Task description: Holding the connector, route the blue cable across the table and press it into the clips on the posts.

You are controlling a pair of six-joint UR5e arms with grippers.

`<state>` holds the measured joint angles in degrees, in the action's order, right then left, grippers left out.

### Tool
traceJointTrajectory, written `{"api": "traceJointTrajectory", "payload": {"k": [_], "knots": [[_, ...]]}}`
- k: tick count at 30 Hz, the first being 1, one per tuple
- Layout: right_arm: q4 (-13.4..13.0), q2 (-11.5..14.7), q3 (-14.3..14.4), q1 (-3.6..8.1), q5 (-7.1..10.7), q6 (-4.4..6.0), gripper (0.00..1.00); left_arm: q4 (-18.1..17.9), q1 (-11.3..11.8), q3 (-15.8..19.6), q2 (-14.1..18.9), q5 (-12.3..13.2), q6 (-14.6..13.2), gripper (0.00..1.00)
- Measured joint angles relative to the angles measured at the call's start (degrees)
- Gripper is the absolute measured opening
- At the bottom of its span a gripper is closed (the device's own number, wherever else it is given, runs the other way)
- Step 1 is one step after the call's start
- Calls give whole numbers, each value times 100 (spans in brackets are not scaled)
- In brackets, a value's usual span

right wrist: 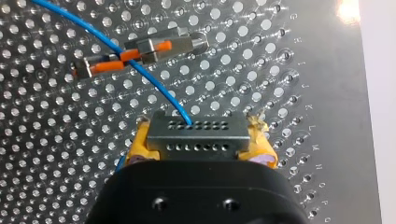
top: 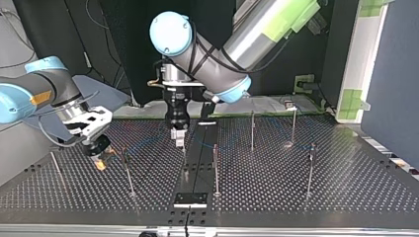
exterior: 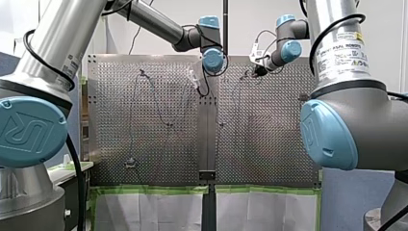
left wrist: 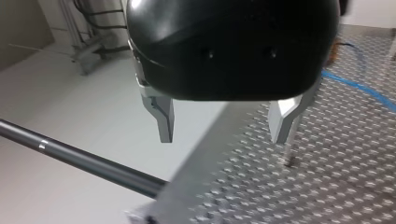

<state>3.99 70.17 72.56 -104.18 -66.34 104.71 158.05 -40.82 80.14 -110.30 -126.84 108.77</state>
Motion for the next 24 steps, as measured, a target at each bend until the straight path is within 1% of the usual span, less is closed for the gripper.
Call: {"api": "traceJointTrajectory", "payload": {"k": [4,10,15,24], "knots": [[4,-3,0,-1,-2,-2,0,-198,-24,197,-195,-58,11,100],[-3,-6,0,-1,-2,-2,0,-467,-54,471,-438,-75,42,100],[-2,-6,-1,-1,-2,-2,0,-708,-103,710,-481,-41,190,100],[4,-7,0,-2,-2,-2,0,-1180,-112,1183,-486,-42,157,100]]}}
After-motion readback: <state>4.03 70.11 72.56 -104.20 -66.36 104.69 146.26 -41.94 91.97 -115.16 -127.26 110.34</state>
